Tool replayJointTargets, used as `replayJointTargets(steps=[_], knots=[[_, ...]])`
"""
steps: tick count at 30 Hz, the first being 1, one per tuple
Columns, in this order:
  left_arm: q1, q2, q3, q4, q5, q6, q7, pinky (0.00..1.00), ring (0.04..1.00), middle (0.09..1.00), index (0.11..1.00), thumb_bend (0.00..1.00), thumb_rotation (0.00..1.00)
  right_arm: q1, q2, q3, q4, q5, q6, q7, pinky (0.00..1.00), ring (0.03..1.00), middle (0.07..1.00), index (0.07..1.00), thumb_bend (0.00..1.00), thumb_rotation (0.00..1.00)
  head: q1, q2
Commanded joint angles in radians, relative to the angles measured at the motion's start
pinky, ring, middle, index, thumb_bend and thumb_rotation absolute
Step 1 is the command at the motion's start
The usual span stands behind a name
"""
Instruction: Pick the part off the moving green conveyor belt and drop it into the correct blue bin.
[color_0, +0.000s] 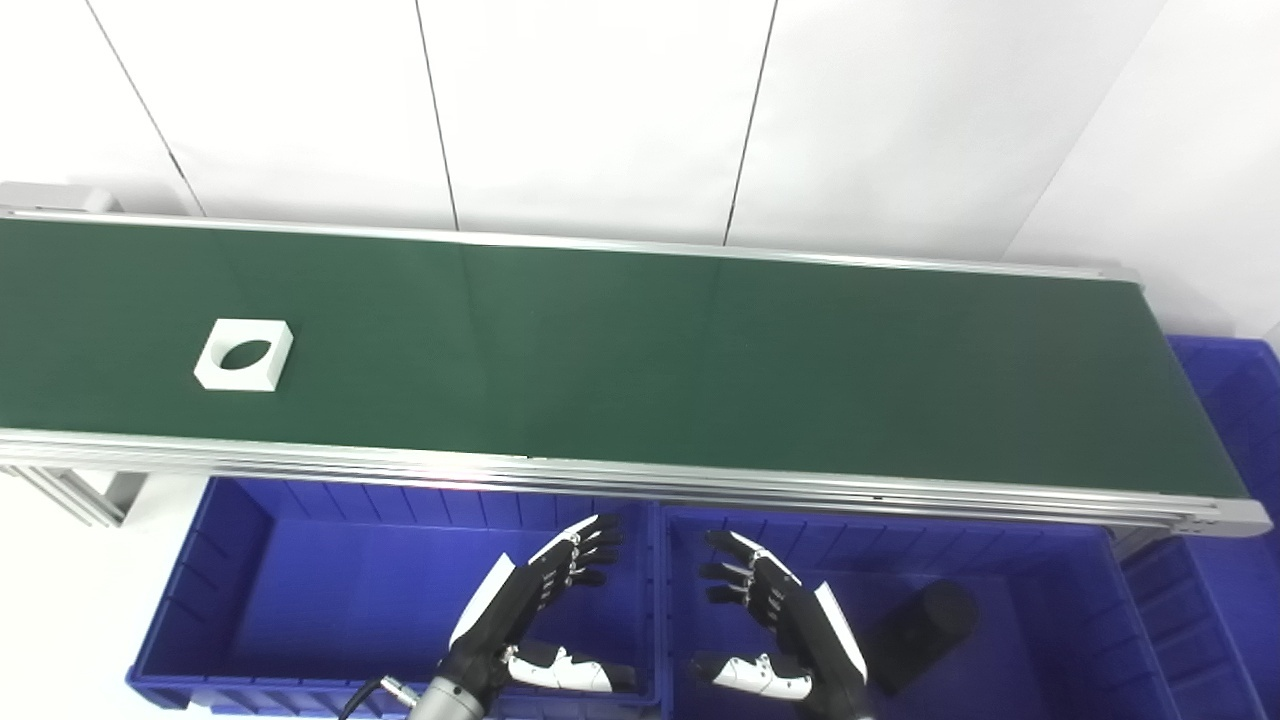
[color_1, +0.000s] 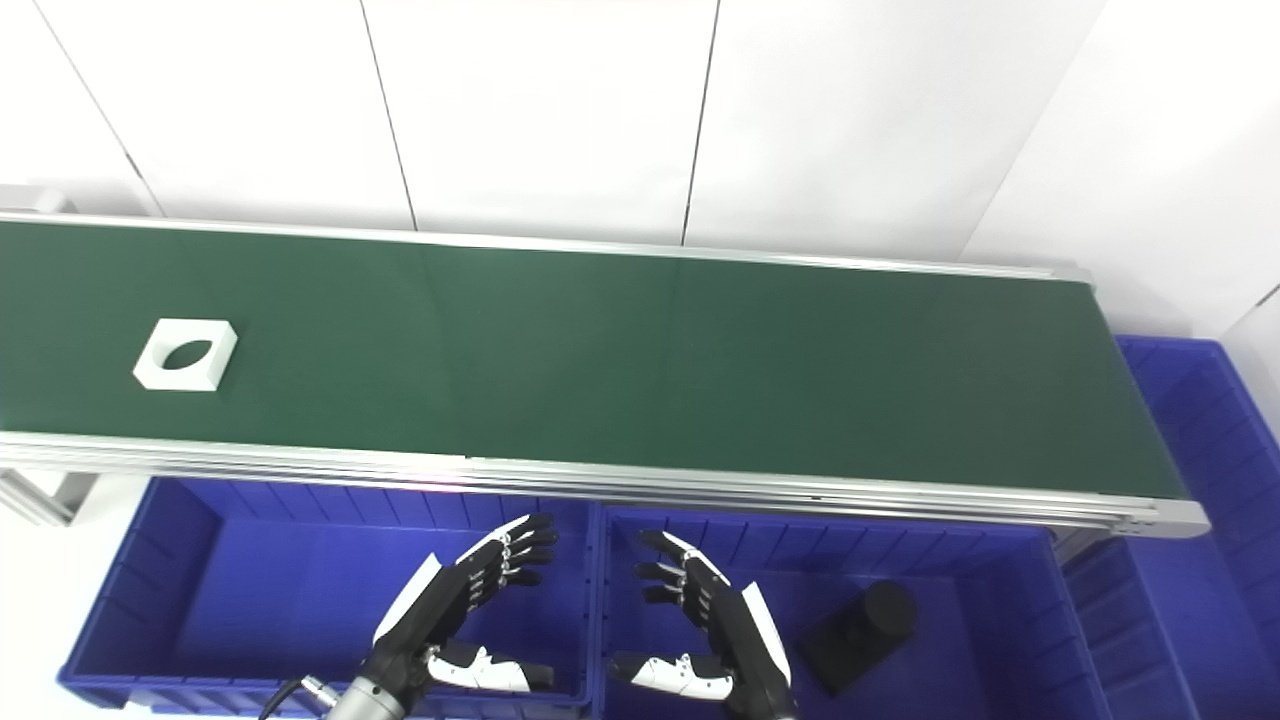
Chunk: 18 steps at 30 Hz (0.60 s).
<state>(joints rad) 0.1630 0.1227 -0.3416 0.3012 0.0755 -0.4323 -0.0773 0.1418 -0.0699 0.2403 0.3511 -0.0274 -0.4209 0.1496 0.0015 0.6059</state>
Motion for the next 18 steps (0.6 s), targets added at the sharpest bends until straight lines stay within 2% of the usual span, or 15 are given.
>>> replayJointTargets(steps=[1,9,10,11,12,13,14,15,16,18], knots=[[-0.017,0.000,-0.002,-0.016,0.004,-0.038,0.011,0.78,0.836,0.872,0.890,0.93,0.25,-0.010,0.004,0.002,-0.014,0.002,-0.049,-0.004,0.72,0.793,0.889,0.831,0.96,0.36,0.001,-0.001],[-0.014,0.002,-0.002,-0.027,0.006,-0.038,0.013,0.78,0.835,0.875,0.893,0.93,0.26,-0.006,0.005,0.000,-0.024,0.007,-0.049,0.002,0.72,0.796,0.894,0.829,0.95,0.36,0.000,0.016],[-0.013,0.002,-0.001,-0.033,0.005,-0.038,0.011,0.78,0.836,0.875,0.893,0.93,0.26,-0.005,0.004,0.001,-0.028,0.007,-0.049,0.002,0.73,0.796,0.895,0.829,0.95,0.36,-0.006,0.032],[-0.012,0.002,0.000,-0.036,0.004,-0.038,0.009,0.78,0.837,0.877,0.895,0.93,0.26,-0.004,0.004,0.001,-0.031,0.006,-0.049,0.002,0.73,0.795,0.895,0.830,0.95,0.36,-0.006,0.032],[-0.013,0.003,0.001,-0.040,0.003,-0.038,0.006,0.78,0.839,0.879,0.897,0.92,0.26,-0.005,0.005,0.000,-0.035,0.009,-0.049,0.006,0.73,0.795,0.896,0.831,0.94,0.35,-0.011,0.054],[-0.013,0.004,0.002,-0.042,0.001,-0.038,0.004,0.79,0.842,0.882,0.898,0.92,0.26,-0.005,0.005,-0.001,-0.038,0.011,-0.049,0.008,0.73,0.795,0.896,0.830,0.94,0.34,-0.011,0.054],[-0.015,0.003,0.006,-0.042,-0.004,-0.038,-0.001,0.79,0.842,0.883,0.899,0.92,0.26,-0.007,0.005,-0.002,-0.040,0.012,-0.049,0.010,0.73,0.794,0.896,0.830,0.94,0.34,-0.013,0.078],[-0.016,0.002,0.008,-0.042,-0.008,-0.038,-0.004,0.79,0.844,0.884,0.900,0.92,0.26,-0.008,0.005,-0.002,-0.042,0.013,-0.049,0.012,0.73,0.794,0.897,0.829,0.93,0.34,-0.013,0.078],[-0.017,0.001,0.011,-0.046,-0.010,-0.037,-0.007,0.79,0.844,0.885,0.900,0.92,0.26,-0.010,0.005,-0.003,-0.045,0.012,-0.049,0.012,0.73,0.794,0.897,0.828,0.93,0.34,-0.014,0.098],[-0.020,-0.003,0.018,-0.047,-0.014,-0.037,-0.010,0.79,0.835,0.875,0.893,0.93,0.26,-0.013,0.008,-0.006,-0.047,0.012,-0.049,0.009,0.72,0.792,0.892,0.827,0.94,0.35,-0.013,0.097]])
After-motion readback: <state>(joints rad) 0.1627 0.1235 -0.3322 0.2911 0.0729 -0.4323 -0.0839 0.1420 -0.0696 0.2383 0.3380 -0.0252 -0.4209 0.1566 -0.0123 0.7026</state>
